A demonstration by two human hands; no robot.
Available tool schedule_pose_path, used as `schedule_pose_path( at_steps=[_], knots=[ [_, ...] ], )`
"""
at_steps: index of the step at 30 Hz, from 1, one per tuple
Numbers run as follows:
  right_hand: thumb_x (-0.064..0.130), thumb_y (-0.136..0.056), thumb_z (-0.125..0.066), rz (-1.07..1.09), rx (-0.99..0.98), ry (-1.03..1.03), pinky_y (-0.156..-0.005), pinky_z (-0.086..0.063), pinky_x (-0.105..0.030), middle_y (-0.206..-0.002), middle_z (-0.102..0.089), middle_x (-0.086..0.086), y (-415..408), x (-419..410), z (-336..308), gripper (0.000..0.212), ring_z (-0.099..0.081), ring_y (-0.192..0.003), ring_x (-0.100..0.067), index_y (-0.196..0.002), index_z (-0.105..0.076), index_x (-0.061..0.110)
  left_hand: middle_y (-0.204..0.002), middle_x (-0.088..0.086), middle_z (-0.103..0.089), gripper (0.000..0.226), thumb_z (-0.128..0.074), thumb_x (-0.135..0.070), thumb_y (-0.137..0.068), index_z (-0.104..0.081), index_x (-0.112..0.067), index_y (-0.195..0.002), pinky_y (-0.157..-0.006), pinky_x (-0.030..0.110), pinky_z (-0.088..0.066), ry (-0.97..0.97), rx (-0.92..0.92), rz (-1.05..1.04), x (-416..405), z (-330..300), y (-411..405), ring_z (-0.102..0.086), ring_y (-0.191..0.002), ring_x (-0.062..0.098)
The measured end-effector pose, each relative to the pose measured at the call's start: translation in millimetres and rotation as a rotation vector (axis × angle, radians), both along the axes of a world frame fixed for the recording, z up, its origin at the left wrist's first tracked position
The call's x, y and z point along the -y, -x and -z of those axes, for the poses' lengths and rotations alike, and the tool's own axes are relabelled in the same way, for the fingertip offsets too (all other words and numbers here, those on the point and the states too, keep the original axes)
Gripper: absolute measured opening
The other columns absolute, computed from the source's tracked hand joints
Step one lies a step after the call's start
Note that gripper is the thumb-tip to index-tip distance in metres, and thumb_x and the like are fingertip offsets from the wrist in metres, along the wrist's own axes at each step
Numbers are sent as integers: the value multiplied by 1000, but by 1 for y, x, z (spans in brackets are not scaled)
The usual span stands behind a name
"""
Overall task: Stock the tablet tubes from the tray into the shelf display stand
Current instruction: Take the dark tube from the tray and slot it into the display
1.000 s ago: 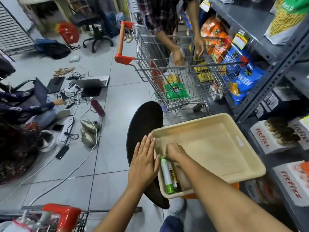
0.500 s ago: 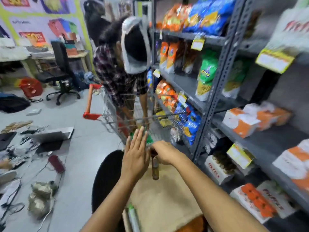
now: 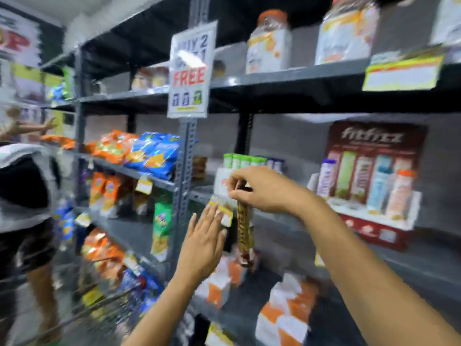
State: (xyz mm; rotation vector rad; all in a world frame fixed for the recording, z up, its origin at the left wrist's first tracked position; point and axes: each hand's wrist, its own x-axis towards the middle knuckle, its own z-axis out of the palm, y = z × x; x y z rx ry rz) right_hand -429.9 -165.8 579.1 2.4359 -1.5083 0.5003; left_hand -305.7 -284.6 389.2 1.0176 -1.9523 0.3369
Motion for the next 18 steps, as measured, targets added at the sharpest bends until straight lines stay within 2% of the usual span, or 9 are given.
schedule_pose_path(
  at_steps=[3, 7, 9, 13, 16, 18],
  knots=[
    [24, -88, -59, 118, -35, 40, -86, -49, -34, -101, -71, 0, 43, -7, -43, 11, -62, -95, -19, -97, -66, 22, -151, 9, -37, 52, -31, -36, -98, -49, -8, -138, -112, 42, -15, 52, 4, 115, 10, -24, 61, -31, -139, 23],
    [20, -88, -59, 302, -23, 55, -74, -42, -23, -90, -65, 2, 104, -13, -90, 17, -61, -84, -15, -104, -67, 20, -148, 9, -41, 54, -26, -41, -101, -50, -9, -137, -112, 37, -15, 82, 24, 262, 15, -51, 127, -34, -137, 21],
    [19, -87, -61, 360, 42, 59, -78, -44, -23, -97, -66, 1, 132, -12, -104, 21, -61, -88, -15, -108, -65, 19, -148, 8, -41, 58, -20, -44, -101, -51, -10, -136, -111, 38, -17, 73, 57, 321, 18, -57, 153, -36, -136, 21],
    [21, -88, -64, 495, 100, 81, -78, -38, -20, -106, -62, -4, 174, -7, -116, 33, -57, -95, -15, -119, -60, 11, -144, 10, -47, 54, -32, -42, -95, -56, -8, -131, -108, 36, -17, 9, 61, 331, 38, -48, 184, -43, -132, 24],
    [21, -89, -63, 609, 88, 90, -77, -36, -20, -117, -63, -9, 197, 4, -112, 37, -59, -104, -22, -124, -56, 11, -125, 15, -64, 54, -35, -40, -92, -67, -3, -116, -103, 37, -26, -4, 75, 297, 51, -35, 193, -59, -116, 27],
    [21, -90, -62, 660, 85, 116, -85, -42, -27, -122, -63, -10, 211, 13, -106, 35, -59, -110, -26, -123, -56, 11, -98, 14, -74, 51, -36, -36, -90, -75, -3, -94, -91, 37, -42, 17, 68, 285, 51, -34, 196, -70, -93, 26]
  ],
)
